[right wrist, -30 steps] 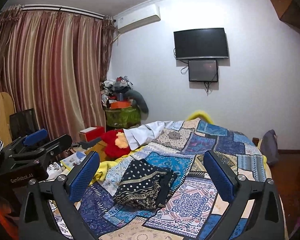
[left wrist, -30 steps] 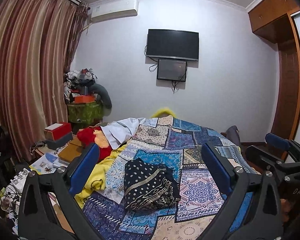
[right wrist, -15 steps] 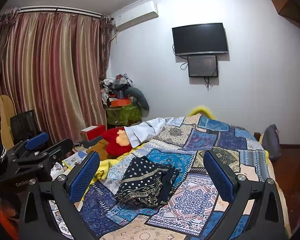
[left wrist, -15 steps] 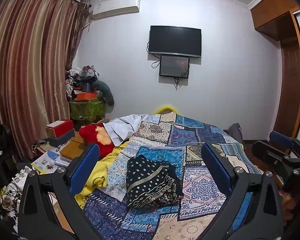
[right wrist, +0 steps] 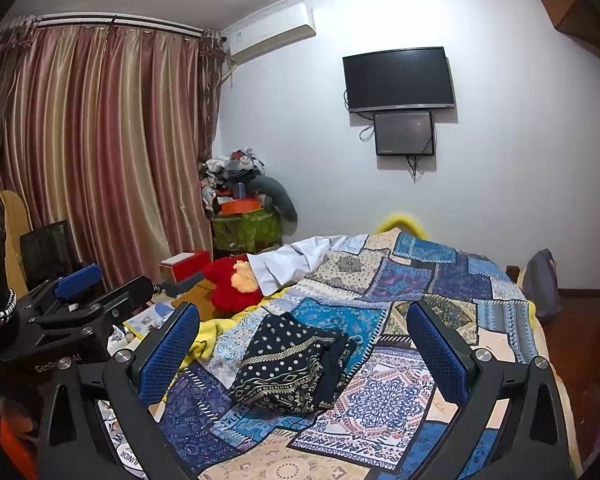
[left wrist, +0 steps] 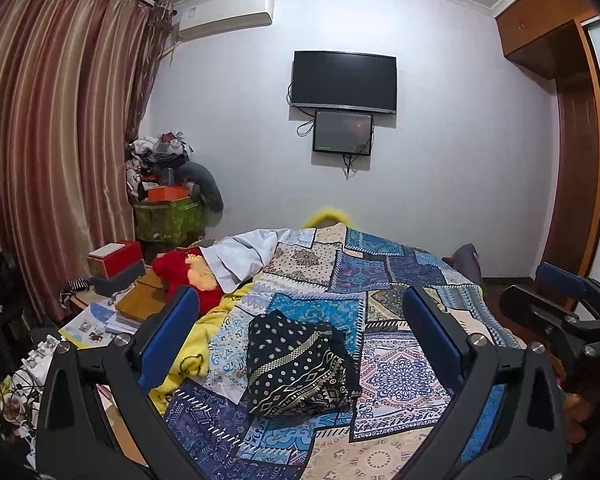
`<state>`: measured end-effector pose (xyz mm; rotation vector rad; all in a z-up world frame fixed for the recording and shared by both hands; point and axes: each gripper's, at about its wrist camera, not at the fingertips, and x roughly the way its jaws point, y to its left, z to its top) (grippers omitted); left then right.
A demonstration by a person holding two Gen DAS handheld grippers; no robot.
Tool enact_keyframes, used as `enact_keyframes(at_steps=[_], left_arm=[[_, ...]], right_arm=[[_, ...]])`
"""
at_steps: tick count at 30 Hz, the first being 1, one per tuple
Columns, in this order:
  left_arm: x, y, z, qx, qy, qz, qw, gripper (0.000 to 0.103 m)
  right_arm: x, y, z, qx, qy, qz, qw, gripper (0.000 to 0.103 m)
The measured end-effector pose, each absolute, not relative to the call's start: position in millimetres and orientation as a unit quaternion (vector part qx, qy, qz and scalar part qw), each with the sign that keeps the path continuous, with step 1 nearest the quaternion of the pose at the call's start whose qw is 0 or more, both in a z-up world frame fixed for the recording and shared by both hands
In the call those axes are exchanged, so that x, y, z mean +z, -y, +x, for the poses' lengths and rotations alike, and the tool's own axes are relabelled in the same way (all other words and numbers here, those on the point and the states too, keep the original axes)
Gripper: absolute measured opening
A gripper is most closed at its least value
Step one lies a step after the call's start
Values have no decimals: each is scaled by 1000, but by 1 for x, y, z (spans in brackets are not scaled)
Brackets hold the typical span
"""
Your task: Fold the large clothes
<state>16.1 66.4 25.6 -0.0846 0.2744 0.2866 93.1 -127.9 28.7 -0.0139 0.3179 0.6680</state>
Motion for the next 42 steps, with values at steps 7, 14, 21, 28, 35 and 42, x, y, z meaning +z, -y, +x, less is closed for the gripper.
enact_keyframes(at_steps=[7, 14, 21, 28, 35, 42], left_arm=[[27, -66, 17, 136, -137, -41, 980, 103], [28, -66, 16, 127, -137, -42, 981, 103], [29, -65, 15, 118, -136, -40, 983, 103], [30, -60, 15, 99, -139, -34, 985, 103], [31, -54, 16, 90, -138, -24, 986, 103], [31, -52, 17, 86, -140, -26, 986, 103]], right_arm=[[28, 130, 94, 326, -154, -6, 933, 103], [28, 131, 93, 323, -154, -5, 934, 103], [30, 132, 92, 317, -152, -1, 936, 103], [31, 134, 93, 313, -152, 4, 938, 103], [33, 133, 94, 303, -156, 16, 940, 103], [33, 133, 93, 300, -159, 20, 940, 103]])
